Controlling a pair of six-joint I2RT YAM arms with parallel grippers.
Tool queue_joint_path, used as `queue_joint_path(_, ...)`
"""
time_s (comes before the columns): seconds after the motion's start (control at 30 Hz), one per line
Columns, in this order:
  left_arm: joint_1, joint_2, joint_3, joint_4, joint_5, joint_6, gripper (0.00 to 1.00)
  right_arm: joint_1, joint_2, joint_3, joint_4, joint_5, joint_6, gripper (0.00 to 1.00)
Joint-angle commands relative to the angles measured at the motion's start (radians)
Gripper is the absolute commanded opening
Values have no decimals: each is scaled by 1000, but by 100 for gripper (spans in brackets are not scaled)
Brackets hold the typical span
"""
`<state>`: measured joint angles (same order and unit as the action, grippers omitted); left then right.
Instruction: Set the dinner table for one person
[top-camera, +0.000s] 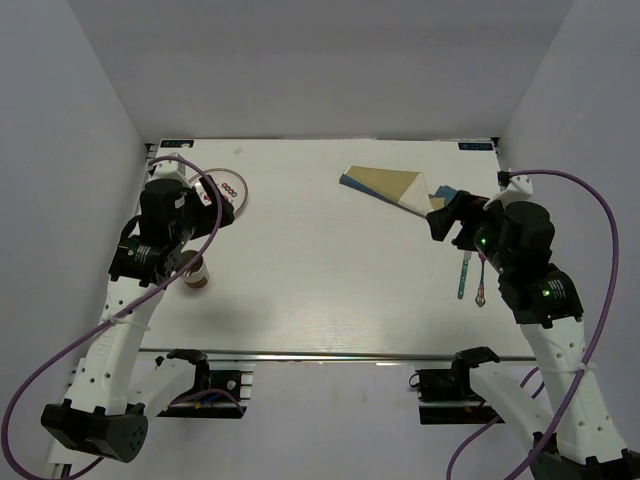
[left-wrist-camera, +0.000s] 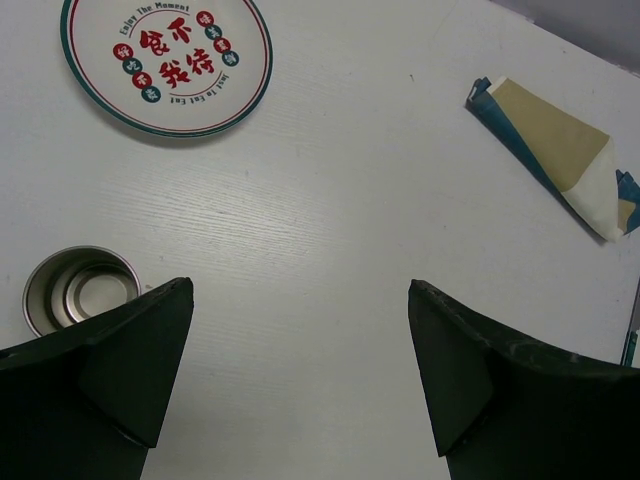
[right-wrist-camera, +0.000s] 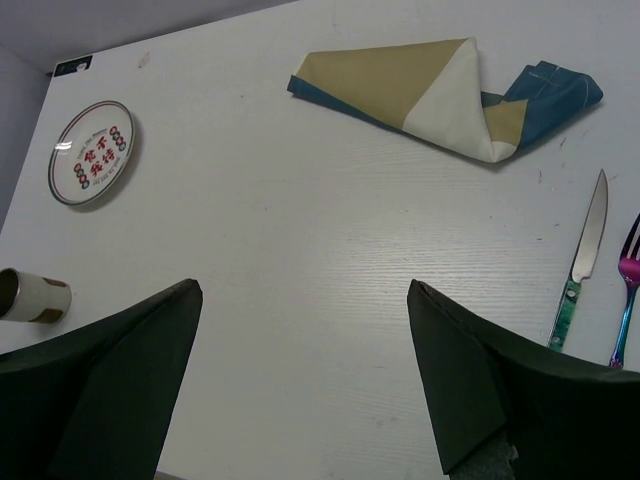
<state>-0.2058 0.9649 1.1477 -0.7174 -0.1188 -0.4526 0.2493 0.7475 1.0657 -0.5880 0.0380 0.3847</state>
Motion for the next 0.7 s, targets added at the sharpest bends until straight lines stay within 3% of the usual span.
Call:
queue_joint_path(0.0,-3,-17,30,-4,-12,8,98,1,-11,11,63,-19,2,89)
queue_joint_path(0.1,-3,-6,27,4,1,6,98,-1,13,-42,157,-27,32,89)
queue_joint_path(0.2,-3,26,32,13,34,8,98,-2,136,-99,300,-84,72,89)
queue_joint_path(0.23,-3,38,38,10,44,6,98,-5,251,-93,327,-92,57,89)
queue_joint_path(0.43,-3,115,99,-14,117,38,98,-77,767,161,393,-43,-1,89)
queue_joint_path(0.5,-3,130,125,-31,169,51,98,-135,939,293,370,-101,0,89)
queue_joint_path(0.67,-3,140,119,-34,237,77,98,-189,1186,520,337,-165,-105,89)
